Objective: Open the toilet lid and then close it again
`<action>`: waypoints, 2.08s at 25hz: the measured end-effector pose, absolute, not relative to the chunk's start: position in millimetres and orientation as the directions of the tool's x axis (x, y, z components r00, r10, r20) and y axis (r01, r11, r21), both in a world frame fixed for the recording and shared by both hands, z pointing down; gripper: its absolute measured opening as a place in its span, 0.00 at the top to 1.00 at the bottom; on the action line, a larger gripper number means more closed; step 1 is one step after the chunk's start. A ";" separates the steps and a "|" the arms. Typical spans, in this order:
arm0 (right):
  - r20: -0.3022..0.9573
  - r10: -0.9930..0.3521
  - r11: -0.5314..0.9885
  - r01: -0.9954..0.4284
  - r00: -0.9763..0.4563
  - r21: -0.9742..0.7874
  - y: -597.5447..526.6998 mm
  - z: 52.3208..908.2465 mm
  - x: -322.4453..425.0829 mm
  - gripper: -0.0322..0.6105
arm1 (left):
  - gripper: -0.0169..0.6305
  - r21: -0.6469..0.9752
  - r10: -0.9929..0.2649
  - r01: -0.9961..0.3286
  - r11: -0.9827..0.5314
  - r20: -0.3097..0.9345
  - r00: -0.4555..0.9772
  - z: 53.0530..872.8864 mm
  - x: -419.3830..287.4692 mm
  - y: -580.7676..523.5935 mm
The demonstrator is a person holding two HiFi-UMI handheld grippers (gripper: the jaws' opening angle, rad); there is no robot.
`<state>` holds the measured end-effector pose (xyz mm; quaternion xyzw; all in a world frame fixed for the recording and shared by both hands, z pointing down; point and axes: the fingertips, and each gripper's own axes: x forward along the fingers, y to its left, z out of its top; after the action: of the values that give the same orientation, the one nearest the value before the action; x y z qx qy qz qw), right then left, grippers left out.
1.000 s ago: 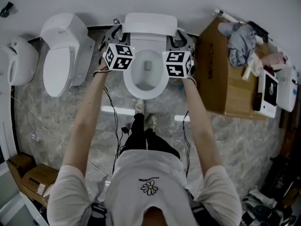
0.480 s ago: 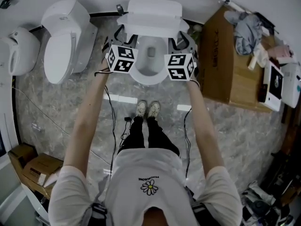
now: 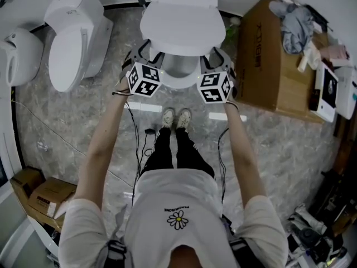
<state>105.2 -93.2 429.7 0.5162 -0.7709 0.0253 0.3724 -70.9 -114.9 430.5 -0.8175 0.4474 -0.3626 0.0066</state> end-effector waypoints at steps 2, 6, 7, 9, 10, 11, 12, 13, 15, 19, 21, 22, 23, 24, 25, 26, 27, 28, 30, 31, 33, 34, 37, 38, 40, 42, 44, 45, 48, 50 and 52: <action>0.633 -0.747 0.488 -0.813 -0.201 0.317 -79.9 444.3 103.5 0.62 | 0.57 -0.339 -0.714 -0.703 -0.625 0.612 0.340 444.4 -72.5 -101.8; 0.680 -0.706 0.505 -0.813 -0.196 0.289 -60.8 467.6 100.8 0.62 | 0.57 -0.318 -0.676 -0.687 -0.654 0.653 0.341 467.8 -74.7 -82.4; 0.691 -0.697 0.509 -0.812 -0.194 0.285 -55.8 473.6 100.5 0.62 | 0.57 -0.312 -0.668 -0.685 -0.658 0.661 0.341 473.7 -74.9 -77.5; 0.711 -0.675 0.524 -0.806 -0.197 0.274 -46.8 486.4 98.6 0.61 | 0.57 -0.304 -0.652 -0.677 -0.670 0.677 0.342 486.0 -76.6 -67.6; 0.723 -0.661 0.534 -0.802 -0.199 0.267 -42.3 493.0 97.8 0.61 | 0.57 -0.298 -0.641 -0.672 -0.678 0.687 0.342 492.2 -77.6 -62.9; 0.737 -0.646 0.542 -0.799 -0.200 0.259 -37.7 499.8 97.5 0.61 | 0.57 -0.292 -0.628 -0.665 -0.688 0.699 0.342 498.7 -78.4 -58.3; 0.749 -0.632 0.550 -0.797 -0.199 0.251 -33.1 506.6 97.5 0.61 | 0.57 -0.286 -0.613 -0.656 -0.698 0.712 0.343 505.5 -78.8 -53.8; 0.760 -0.619 0.555 -0.795 -0.198 0.245 -28.9 513.5 97.6 0.60 | 0.57 -0.280 -0.600 -0.648 -0.708 0.723 0.343 512.4 -78.9 -49.6; 0.776 -0.600 0.561 -0.794 -0.195 0.234 -22.2 526.1 97.7 0.60 | 0.57 -0.273 -0.579 -0.634 -0.723 0.741 0.341 524.9 -78.9 -42.4; 0.799 -0.567 0.571 -0.795 -0.202 0.204 -11.7 545.8 94.7 0.60 | 0.57 -0.256 -0.553 -0.626 -0.737 0.761 0.340 544.1 -81.4 -30.9; 0.811 -0.544 0.576 -0.798 -0.213 0.176 -6.5 556.7 92.9 0.60 | 0.57 -0.245 -0.536 -0.620 -0.745 0.774 0.337 555.7 -82.9 -25.4; 0.818 -0.530 0.573 -0.805 -0.221 0.154 -3.5 562.7 92.2 0.60 | 0.57 -0.240 -0.525 -0.617 -0.750 0.783 0.334 562.4 -83.4 -22.2; 0.826 -0.516 0.566 -0.814 -0.228 0.129 -0.4 568.9 91.5 0.60 | 0.57 -0.234 -0.515 -0.613 -0.754 0.791 0.331 569.3 -83.8 -18.9; 0.833 -0.503 0.558 -0.823 -0.232 0.108 2.9 575.1 91.1 0.61 | 0.57 -0.229 -0.506 -0.611 -0.758 0.798 0.329 576.1 -84.1 -15.5; 0.839 -0.492 0.552 -0.828 -0.232 0.095 6.1 581.5 91.2 0.61 | 0.57 -0.223 -0.497 -0.609 -0.761 0.804 0.327 582.7 -84.4 -12.1; 0.845 -0.483 0.548 -0.832 -0.230 0.087 9.2 587.8 91.4 0.60 | 0.57 -0.217 -0.489 -0.607 -0.764 0.810 0.325 589.3 -84.6 -8.8; 0.849 -0.476 0.543 -0.836 -0.230 0.078 11.4 594.2 91.5 0.61 | 0.57 -0.211 -0.480 -0.607 -0.767 0.815 0.324 596.1 -85.1 -6.2; 0.852 -0.469 0.538 -0.840 -0.232 0.068 12.5 600.3 91.5 0.60 | 0.57 -0.206 -0.475 -0.608 -0.767 0.819 0.322 602.9 -85.5 -4.8; 0.857 -0.460 0.528 -0.848 -0.233 0.053 12.6 611.1 91.1 0.61 | 0.57 -0.200 -0.475 -0.619 -0.760 0.820 0.319 615.3 -86.5 -4.6; 0.859 -0.456 0.523 -0.851 -0.234 0.045 13.3 615.9 90.4 0.61 | 0.57 -0.194 -0.476 -0.628 -0.753 0.820 0.317 621.0 -87.0 -3.9; 0.863 -0.441 0.514 -0.858 -0.247 0.017 17.4 625.2 88.1 0.61 | 0.57 -0.174 -0.469 -0.648 -0.742 0.825 0.315 631.5 -87.7 0.1; 0.865 -0.433 0.510 -0.860 -0.254 0.003 19.7 629.9 87.2 0.61 | 0.57 -0.162 -0.462 -0.656 -0.737 0.829 0.315 636.8 -87.9 2.4; 0.872 -0.415 0.502 -0.865 -0.260 -0.020 25.2 645.3 86.0 0.62 | 0.57 -0.138 -0.440 -0.664 -0.735 0.842 0.313 653.0 -88.8 7.7; 0.874 -0.411 0.500 -0.866 -0.259 -0.022 26.8 650.6 85.3 0.62 | 0.57 -0.135 -0.434 -0.662 -0.737 0.845 0.311 658.4 -89.6 9.5; 0.877 -0.407 0.496 -0.868 -0.256 -0.024 29.0 661.3 82.9 0.62 | 0.57 -0.131 -0.426 -0.661 -0.739 0.851 0.307 669.0 -92.3 12.1; 0.879 -0.404 0.492 -0.870 -0.253 -0.025 29.9 672.2 81.2 0.62 | 0.57 -0.129 -0.421 -0.661 -0.739 0.855 0.304 679.9 -94.1 13.3; 0.882 -0.400 0.483 -0.875 -0.248 -0.027 31.0 683.1 81.7 0.63 | 0.57 -0.122 -0.415 -0.662 -0.739 0.858 0.304 691.1 -93.7 14.2; 0.885 -0.397 0.477 -0.879 -0.245 -0.030 31.7 688.8 82.2 0.63 | 0.57 -0.117 -0.411 -0.665 -0.737 0.859 0.304 696.8 -93.2 14.9; 0.892 -0.386 0.458 -0.888 -0.234 -0.035 34.1 707.5 81.9 0.64 | 0.57 -0.099 -0.398 -0.678 -0.729 0.866 0.301 715.4 -93.6 17.3; 0.897 -0.378 0.454 -0.890 -0.229 -0.036 35.1 719.8 80.6 0.64 | 0.57 -0.089 -0.389 -0.684 -0.724 0.872 0.298 727.6 -94.9 18.3; 0.900 -0.373 0.451 -0.892 -0.226 -0.037 35.7 729.2 80.4 0.64 | 0.57 -0.082 -0.380 -0.686 -0.723 0.876 0.297 737.6 -95.0 19.1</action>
<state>80.4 35.7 729.2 0.4349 -0.7266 0.2917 0.4447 -95.0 19.1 737.6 -0.7897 0.3374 -0.4878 -0.1568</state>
